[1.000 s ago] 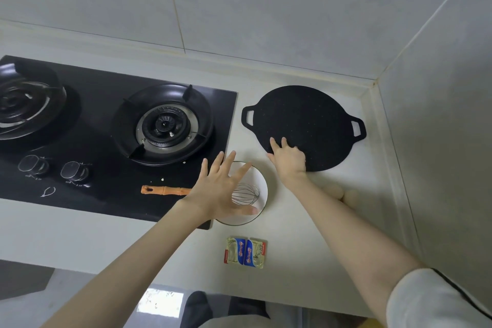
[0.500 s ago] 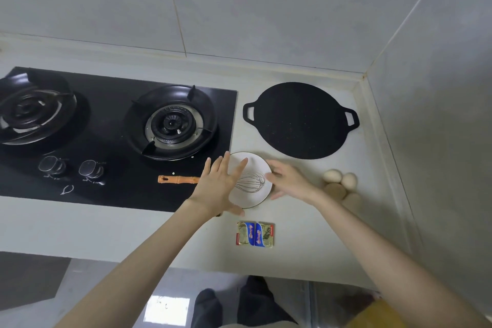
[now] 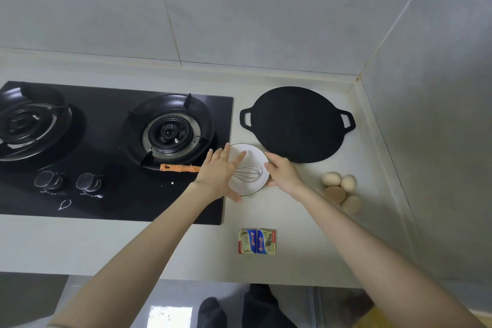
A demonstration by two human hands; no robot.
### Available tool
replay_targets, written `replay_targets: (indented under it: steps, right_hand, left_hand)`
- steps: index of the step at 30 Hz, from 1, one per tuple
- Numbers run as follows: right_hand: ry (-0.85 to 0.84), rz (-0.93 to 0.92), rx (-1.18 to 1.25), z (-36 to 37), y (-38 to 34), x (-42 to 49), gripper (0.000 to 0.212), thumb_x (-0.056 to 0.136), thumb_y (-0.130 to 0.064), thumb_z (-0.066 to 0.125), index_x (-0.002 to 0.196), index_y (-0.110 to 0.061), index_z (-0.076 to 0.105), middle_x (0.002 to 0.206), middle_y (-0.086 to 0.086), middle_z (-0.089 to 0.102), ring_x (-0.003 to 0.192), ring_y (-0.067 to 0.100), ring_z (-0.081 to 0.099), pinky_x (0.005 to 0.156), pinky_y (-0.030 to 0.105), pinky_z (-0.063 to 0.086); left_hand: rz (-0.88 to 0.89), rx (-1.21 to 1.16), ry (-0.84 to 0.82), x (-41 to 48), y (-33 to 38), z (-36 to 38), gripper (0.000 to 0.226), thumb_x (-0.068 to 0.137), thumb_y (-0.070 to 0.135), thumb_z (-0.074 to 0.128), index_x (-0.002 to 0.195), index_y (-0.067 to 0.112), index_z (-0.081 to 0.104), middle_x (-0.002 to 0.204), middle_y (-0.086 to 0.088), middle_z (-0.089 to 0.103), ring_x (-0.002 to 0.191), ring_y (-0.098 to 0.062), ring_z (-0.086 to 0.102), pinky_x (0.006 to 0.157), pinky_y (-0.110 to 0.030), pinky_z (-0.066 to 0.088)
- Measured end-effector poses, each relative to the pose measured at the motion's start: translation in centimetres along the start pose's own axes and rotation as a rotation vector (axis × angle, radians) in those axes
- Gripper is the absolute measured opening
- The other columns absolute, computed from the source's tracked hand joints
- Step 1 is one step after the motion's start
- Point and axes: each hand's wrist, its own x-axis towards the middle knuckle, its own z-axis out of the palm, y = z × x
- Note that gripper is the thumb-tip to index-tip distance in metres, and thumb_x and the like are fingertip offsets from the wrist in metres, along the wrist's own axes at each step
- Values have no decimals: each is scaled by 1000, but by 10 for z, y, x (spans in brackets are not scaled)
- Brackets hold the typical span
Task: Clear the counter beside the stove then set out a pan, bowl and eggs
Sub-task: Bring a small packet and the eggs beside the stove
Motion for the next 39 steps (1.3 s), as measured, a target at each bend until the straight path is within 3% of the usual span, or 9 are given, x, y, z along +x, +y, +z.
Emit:
replay_targets:
  steps: [3,6,9,12,18,24,29,34,39]
  right_hand:
    - [-8,15,33,-1,-1,-3,35,97,-3,37,121,-13,60,90,16,52,81,23,53,59,22,57]
    - [39,27,17,-3,-1,-14,31,99,-13,41,125,-16,58,100,9,58,84,25,59,66,26,57]
    - [106,56,-82,-6,15,-31,31,98,-20,46,128,-14,55,119,6,61,94,22,61,86,41,55]
    - [82,33,-186,-9,33,-55,35,94,-18,52,129,-15,54,128,3,60,96,14,59,92,35,50]
    - [-84,6,-331,1,58,-104,50,86,-15,63,134,-23,50,129,-7,53,104,15,55,92,25,46]
    - [-145,-34,-407,19,78,-122,65,72,-17,77,132,-21,50,122,-6,47,97,9,47,79,15,39]
    - [-56,-144,-493,28,87,-123,52,66,-11,76,116,-16,63,108,-3,53,94,9,45,82,21,40]
    - [-30,-169,-483,28,82,-127,43,69,-7,74,111,-14,66,99,-3,55,90,11,47,82,22,43]
    - [-23,-138,-462,28,82,-130,42,72,-8,73,112,-16,65,107,2,57,91,13,50,80,25,46]
  left_hand:
    - [4,-13,18,-3,0,2,118,69,56,75,153,27,-3,158,-21,-5,147,-35,1,119,-47,1]
    - [31,-64,117,-12,3,8,109,73,56,71,153,26,4,159,-18,0,147,-34,1,120,-46,1]
    - [165,-229,361,-30,12,23,87,75,43,75,148,21,32,154,-14,27,142,-35,23,113,-51,28]
    - [325,-353,516,-53,26,43,60,78,28,75,134,23,52,139,-5,49,126,-28,48,97,-41,47]
    - [278,-409,259,-84,47,80,56,86,35,65,138,28,46,138,11,45,123,-13,46,94,-30,46]
    - [89,-372,48,-87,49,106,67,81,41,68,140,25,41,140,6,37,124,-15,39,88,-33,48]
    - [12,-372,80,-85,52,115,53,85,30,64,135,23,47,128,0,44,117,-19,44,77,-34,49]
    - [44,-380,86,-82,55,114,50,88,29,62,135,26,48,130,2,46,117,-19,43,79,-32,46]
    - [57,-363,96,-80,57,113,50,87,31,64,134,29,49,128,3,48,114,-18,44,79,-33,47]
